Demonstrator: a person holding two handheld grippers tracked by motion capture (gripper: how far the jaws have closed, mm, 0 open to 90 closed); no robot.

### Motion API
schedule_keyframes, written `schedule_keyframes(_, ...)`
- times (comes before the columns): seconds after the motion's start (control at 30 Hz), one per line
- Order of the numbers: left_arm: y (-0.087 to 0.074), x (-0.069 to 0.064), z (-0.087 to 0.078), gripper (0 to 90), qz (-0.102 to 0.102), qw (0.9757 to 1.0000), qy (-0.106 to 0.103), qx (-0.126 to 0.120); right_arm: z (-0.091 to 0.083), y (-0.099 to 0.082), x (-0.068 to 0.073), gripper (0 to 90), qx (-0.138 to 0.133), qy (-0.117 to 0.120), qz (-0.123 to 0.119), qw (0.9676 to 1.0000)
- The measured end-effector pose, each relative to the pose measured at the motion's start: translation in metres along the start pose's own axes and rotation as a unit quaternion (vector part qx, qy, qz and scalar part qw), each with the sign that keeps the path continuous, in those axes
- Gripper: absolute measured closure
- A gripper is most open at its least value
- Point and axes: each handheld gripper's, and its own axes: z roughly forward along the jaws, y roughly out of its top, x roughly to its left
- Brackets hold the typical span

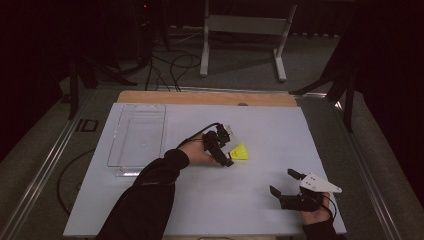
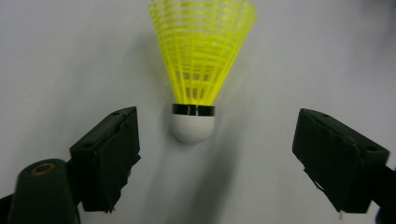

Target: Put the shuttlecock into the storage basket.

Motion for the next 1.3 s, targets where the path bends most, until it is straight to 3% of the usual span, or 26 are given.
schedule_keyframes(0.27, -0.001, 0.001, 0.013, 24.9, -0.004, 0.9998, 0.013, 0.017, 0.000, 0.000, 0.000, 8.1, 0.001, 0.002, 0.002, 1.0000)
schedule_keyframes(0.4, -0.001, 0.001, 0.021, 34.0, -0.005, 0.9993, 0.019, 0.031, 0.000, 0.000, 0.001, 8.1, 0.000, 0.003, 0.001, 1.0000)
schedule_keyframes(0.7, 0.001, 0.005, 0.026, 45.2, -0.012, 0.9986, 0.032, 0.039, 0.000, 0.001, 0.001, 8.2, -0.001, 0.003, 0.000, 1.0000)
schedule_keyframes(0.83, 0.003, 0.007, 0.027, 52.7, -0.016, 0.9986, 0.033, 0.039, 0.000, 0.001, 0.001, 8.1, 0.000, 0.004, -0.001, 1.0000)
schedule_keyframes(0.87, 0.004, 0.008, 0.026, 52.7, -0.019, 0.9989, 0.020, 0.037, 0.000, 0.001, 0.001, 8.2, 0.000, 0.004, 0.000, 1.0000)
schedule_keyframes(0.9, 0.004, 0.008, 0.027, 58.2, -0.018, 0.9989, 0.019, 0.040, 0.000, 0.001, 0.001, 8.2, 0.000, 0.004, 0.001, 1.0000)
schedule_keyframes(1.07, 0.007, 0.006, 0.027, 60.7, -0.003, 0.9982, 0.031, 0.052, 0.000, 0.001, 0.001, 9.7, 0.000, 0.001, -0.003, 1.0000)
schedule_keyframes(1.3, 0.008, 0.006, 0.026, 65.4, 0.002, 0.9982, 0.022, 0.055, -0.002, 0.002, 0.001, 9.7, -0.005, -0.004, 0.000, 1.0000)
